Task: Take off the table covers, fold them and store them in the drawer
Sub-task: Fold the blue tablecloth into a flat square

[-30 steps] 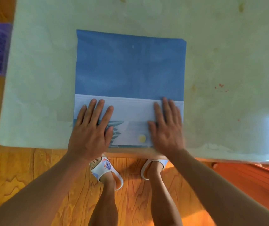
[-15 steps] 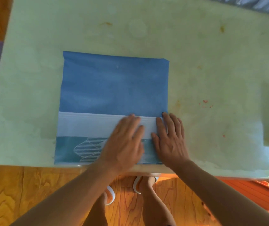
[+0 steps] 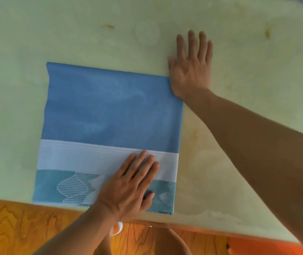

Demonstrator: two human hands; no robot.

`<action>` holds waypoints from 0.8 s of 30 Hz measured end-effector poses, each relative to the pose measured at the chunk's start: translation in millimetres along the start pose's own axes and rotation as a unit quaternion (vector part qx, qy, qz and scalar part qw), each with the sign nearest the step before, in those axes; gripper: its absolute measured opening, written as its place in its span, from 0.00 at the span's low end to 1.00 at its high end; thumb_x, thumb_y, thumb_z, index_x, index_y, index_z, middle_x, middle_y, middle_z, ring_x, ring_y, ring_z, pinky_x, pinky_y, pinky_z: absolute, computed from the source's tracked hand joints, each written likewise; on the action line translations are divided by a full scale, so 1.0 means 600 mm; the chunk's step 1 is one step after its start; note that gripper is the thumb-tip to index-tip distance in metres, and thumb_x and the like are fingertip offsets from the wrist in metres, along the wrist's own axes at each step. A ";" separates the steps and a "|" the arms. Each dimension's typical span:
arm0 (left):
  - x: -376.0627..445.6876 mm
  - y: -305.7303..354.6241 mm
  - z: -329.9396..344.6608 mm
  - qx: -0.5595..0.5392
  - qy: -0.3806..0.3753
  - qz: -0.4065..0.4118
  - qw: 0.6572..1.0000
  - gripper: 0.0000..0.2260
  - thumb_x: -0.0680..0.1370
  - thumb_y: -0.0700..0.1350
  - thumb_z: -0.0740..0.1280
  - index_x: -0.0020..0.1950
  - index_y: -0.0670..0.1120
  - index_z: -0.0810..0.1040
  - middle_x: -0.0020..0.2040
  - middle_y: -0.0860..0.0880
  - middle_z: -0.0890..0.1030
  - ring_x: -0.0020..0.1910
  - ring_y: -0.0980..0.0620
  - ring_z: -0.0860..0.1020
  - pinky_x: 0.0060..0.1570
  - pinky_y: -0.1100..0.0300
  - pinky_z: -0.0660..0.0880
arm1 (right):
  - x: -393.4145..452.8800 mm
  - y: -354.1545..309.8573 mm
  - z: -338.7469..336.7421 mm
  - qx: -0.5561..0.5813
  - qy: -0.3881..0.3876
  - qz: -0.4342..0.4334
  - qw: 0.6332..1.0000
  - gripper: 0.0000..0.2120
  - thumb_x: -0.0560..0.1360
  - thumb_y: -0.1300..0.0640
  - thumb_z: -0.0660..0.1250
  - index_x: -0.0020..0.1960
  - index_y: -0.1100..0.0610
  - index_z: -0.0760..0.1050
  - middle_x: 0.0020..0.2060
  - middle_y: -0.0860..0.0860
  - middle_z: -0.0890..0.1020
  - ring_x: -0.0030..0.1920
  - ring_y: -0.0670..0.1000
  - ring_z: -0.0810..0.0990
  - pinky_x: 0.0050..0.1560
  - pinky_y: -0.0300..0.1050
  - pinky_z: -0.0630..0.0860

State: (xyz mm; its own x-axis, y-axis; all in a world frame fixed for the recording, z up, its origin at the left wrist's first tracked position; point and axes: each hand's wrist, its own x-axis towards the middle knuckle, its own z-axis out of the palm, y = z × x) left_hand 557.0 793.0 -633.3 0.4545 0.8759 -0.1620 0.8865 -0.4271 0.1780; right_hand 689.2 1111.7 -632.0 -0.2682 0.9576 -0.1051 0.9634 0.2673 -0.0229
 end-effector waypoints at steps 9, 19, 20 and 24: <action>0.004 -0.002 -0.005 -0.025 0.006 -0.010 1.000 0.35 0.77 0.57 0.64 0.79 0.39 0.65 0.80 0.38 0.63 0.79 0.37 0.60 0.76 0.39 0.59 | 0.021 0.044 -0.062 0.306 -0.159 -0.057 0.937 0.15 0.80 0.49 0.63 0.49 0.60 0.82 0.43 0.55 0.83 0.37 0.44 0.76 0.41 0.44 0.72; 0.005 -0.003 -0.002 -0.029 0.020 0.000 0.999 0.33 0.76 0.56 0.66 0.76 0.38 0.70 0.77 0.37 0.67 0.78 0.36 0.64 0.74 0.39 0.61 | 0.029 0.056 -0.153 0.241 -0.309 -0.192 0.900 0.02 0.78 0.54 0.71 0.47 0.51 0.79 0.37 0.39 0.79 0.36 0.34 0.74 0.40 0.26 0.67; 0.004 -0.003 -0.001 -0.030 0.020 0.000 0.999 0.34 0.76 0.56 0.65 0.76 0.38 0.69 0.78 0.37 0.67 0.78 0.36 0.63 0.74 0.39 0.60 | 0.028 0.055 -0.157 0.267 -0.353 -0.175 0.880 0.03 0.79 0.54 0.70 0.47 0.51 0.78 0.34 0.37 0.78 0.34 0.35 0.74 0.39 0.27 0.69; 0.003 -0.004 -0.002 -0.039 0.017 0.005 0.999 0.34 0.76 0.56 0.66 0.77 0.38 0.69 0.78 0.37 0.65 0.78 0.36 0.62 0.75 0.39 0.59 | 0.021 0.043 -0.162 0.214 -0.466 -0.123 0.850 0.07 0.81 0.44 0.64 0.49 0.47 0.74 0.42 0.45 0.76 0.42 0.49 0.78 0.45 0.47 0.80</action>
State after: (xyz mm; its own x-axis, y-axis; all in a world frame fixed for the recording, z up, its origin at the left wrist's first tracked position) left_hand 555.7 795.9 -633.0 0.4596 0.8790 -0.1269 0.8714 -0.4187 0.2557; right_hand 710.1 1140.9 -537.4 -0.5321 0.3246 -0.7820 0.8466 0.1927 -0.4960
